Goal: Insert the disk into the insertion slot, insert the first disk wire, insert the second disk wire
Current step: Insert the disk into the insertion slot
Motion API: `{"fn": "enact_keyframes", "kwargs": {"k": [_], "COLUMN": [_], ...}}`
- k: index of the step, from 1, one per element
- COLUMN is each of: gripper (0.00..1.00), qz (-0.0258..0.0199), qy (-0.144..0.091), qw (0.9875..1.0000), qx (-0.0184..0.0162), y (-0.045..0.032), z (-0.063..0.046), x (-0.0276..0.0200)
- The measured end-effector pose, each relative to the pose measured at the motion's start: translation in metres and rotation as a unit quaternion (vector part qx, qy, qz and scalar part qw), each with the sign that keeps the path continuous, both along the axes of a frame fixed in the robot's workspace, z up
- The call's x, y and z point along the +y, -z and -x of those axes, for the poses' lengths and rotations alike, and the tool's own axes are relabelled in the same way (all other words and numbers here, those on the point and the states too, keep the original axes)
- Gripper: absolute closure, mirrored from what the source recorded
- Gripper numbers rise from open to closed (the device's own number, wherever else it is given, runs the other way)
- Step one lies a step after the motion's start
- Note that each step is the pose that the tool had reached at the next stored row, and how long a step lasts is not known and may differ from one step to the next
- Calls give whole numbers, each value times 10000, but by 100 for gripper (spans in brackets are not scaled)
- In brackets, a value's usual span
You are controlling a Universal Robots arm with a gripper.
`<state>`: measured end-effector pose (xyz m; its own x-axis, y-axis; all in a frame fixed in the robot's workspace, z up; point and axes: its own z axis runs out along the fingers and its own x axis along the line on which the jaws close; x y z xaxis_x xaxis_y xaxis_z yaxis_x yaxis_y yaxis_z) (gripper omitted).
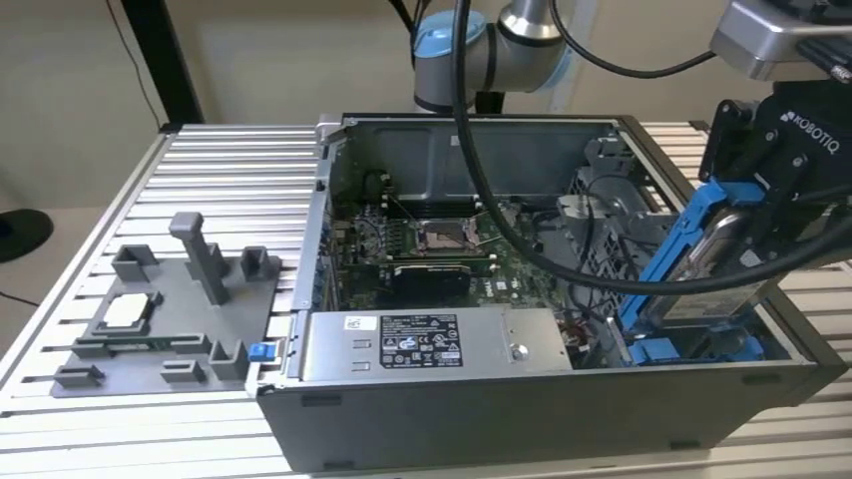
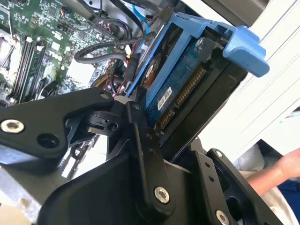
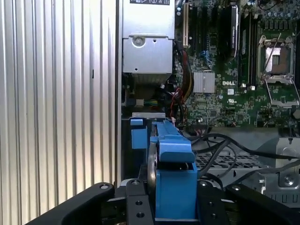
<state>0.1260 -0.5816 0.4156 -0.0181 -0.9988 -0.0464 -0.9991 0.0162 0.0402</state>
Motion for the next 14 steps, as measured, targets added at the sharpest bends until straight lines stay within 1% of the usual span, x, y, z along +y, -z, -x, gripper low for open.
{"fn": "enact_keyframes", "kwargs": {"k": [7, 8, 10, 12, 14], "gripper": [100, 100, 100, 100, 100], "qz": [-10, -12, -29, -36, -34], "qy": [1, 0, 1, -2, -1], "qw": [10000, 10000, 10000, 10000, 10000], "qx": [0, 0, 6, 32, 80], "y": [125, 139, 136, 122, 91], "z": [1, 0, 0, -2, -2], "x": [-2, -3, -5, -5, -5]}}
